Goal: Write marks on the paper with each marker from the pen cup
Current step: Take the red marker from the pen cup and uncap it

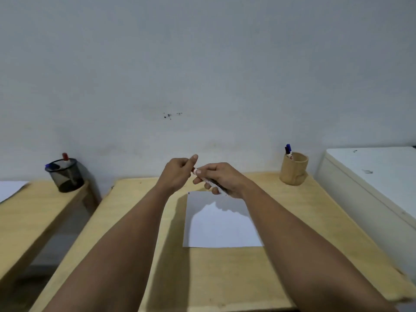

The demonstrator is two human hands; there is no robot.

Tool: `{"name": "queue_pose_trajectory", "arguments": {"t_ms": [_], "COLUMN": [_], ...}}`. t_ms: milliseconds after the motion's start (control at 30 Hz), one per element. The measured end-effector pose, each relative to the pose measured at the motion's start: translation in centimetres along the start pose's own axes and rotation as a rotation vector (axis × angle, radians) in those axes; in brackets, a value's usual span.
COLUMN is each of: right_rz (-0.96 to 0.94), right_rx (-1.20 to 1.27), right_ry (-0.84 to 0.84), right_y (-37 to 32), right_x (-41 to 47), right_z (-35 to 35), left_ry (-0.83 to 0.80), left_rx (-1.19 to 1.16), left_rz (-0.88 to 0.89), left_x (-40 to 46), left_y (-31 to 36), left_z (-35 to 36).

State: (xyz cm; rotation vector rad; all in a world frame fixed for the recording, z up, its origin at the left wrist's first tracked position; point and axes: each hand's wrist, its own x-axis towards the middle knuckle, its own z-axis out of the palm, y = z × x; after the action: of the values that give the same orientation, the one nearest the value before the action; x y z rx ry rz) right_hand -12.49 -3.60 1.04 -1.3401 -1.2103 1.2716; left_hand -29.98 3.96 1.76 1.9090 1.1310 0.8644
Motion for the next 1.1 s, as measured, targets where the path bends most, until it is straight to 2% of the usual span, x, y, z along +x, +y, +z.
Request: {"name": "queue_pose_trajectory", "arguments": {"t_ms": [167,267,333,433,533,633,733,867,1000,1067,1100], "right_rz": [-0.090,-0.136,-0.136,-0.092,-0.012,0.060,0.074,0.017,-0.085,-0.198,-0.231], "right_rx": [-0.053,-0.145,-0.129,0.014,0.318,0.642,0.758,0.548,0.107,-0.101,-0.291], "right_ry": [0.007,0.105,0.200,0.322,0.320,0.259,0.209,0.279,0.476,0.525,0.531], "right_y": [0.3,1.0,2.1,3.6,4.0,4.2,4.6,4.9,5.5,6.8,7.4], "right_x": [2.2,3.2,3.8,4.9,5.7,5.9,5.8,5.5,4.5,3.7,3.2], "right_z": [4.3,4.4,3.3,1.7,0.9,0.0,-0.9,-0.9,0.5,1.2,1.5], "left_ry": [0.050,0.177,0.245,0.177,0.051,-0.042,-0.032,-0.044,0.002,0.065,0.106], "left_rx": [0.093,0.092,0.236,0.595,0.854,0.985,1.041,0.994,0.925,0.874,0.865], "left_rz": [-0.011,-0.074,-0.090,-0.072,-0.046,-0.019,0.034,0.018,-0.029,-0.019,0.011], "left_x": [-0.3,0.9,1.7,2.3,3.0,3.4,3.5,3.6,2.9,1.9,1.4], "left_y": [-2.5,-4.4,-6.3,-9.4,-11.0,-11.6,-12.0,-12.4,-12.3,-11.9,-11.8], "left_z": [-3.4,-5.0,-6.5,-7.2,-4.7,-2.4,-1.2,-1.1,-1.8,-2.0,-2.1]}}
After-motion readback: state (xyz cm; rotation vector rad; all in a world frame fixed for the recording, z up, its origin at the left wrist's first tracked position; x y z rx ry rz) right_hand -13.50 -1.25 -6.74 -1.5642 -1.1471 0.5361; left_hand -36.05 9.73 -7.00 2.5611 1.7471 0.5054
